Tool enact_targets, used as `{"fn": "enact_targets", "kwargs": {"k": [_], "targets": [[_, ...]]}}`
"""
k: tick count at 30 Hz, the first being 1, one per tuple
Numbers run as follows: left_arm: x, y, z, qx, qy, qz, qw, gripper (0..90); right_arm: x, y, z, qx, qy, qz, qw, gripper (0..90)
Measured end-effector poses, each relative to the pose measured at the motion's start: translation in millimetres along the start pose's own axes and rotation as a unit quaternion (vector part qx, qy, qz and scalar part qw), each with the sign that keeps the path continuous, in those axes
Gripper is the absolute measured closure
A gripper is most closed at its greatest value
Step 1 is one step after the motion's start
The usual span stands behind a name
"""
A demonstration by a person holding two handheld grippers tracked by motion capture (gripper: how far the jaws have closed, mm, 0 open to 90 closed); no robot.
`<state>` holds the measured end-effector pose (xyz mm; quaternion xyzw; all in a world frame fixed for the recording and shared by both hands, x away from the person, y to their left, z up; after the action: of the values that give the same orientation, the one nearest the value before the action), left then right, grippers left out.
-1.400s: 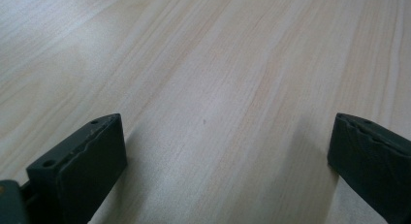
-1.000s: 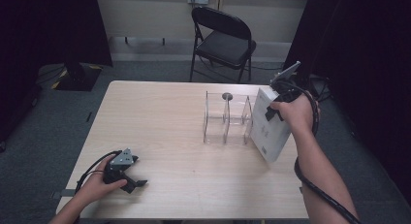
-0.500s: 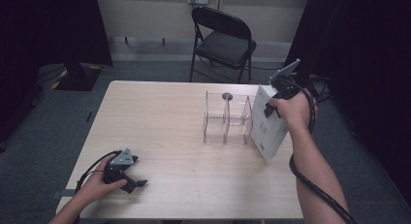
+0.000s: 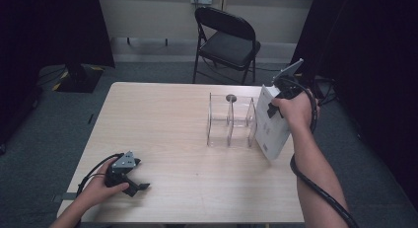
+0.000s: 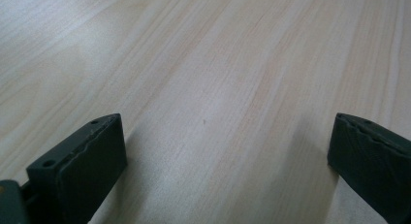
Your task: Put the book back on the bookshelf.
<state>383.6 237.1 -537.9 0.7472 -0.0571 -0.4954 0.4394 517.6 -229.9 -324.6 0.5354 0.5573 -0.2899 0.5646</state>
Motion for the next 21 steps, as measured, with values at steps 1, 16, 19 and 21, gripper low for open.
{"fn": "enact_targets", "kwargs": {"k": [1, 16, 19, 21], "targets": [[0.0, 0.0, 0.0, 0.000, 0.000, 0.000, 1.0000, 0.0, 0.1, 0.3, -0.1, -0.003, -0.001, -0.002, 1.0000, 52.4], [0.0, 0.0, 0.0, 0.000, 0.000, 0.000, 1.0000, 0.0, 5.9, 7.9, 0.4, 0.020, -0.008, 0.003, 0.9998, 52.4], [0.0, 0.0, 0.0, 0.000, 0.000, 0.000, 1.0000, 0.0, 7.5, 9.5, -0.5, 0.022, -0.013, 0.003, 0.9997, 52.4], [0.0, 0.0, 0.0, 0.000, 0.000, 0.000, 1.0000, 0.0, 8.6, 10.6, -1.1, 0.021, -0.014, 0.002, 0.9997, 52.4]]}}
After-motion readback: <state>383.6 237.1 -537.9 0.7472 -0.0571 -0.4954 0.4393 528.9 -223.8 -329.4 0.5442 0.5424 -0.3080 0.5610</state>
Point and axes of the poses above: each handheld gripper's, and its own axes: x roughly forward along the jaws, y roughly out of its top, z roughly to its right, the point moved 5 cm from there along x, roughly forward along the jaws, and after that the axes turned 11 degrees about y, right-handed, at the moved point
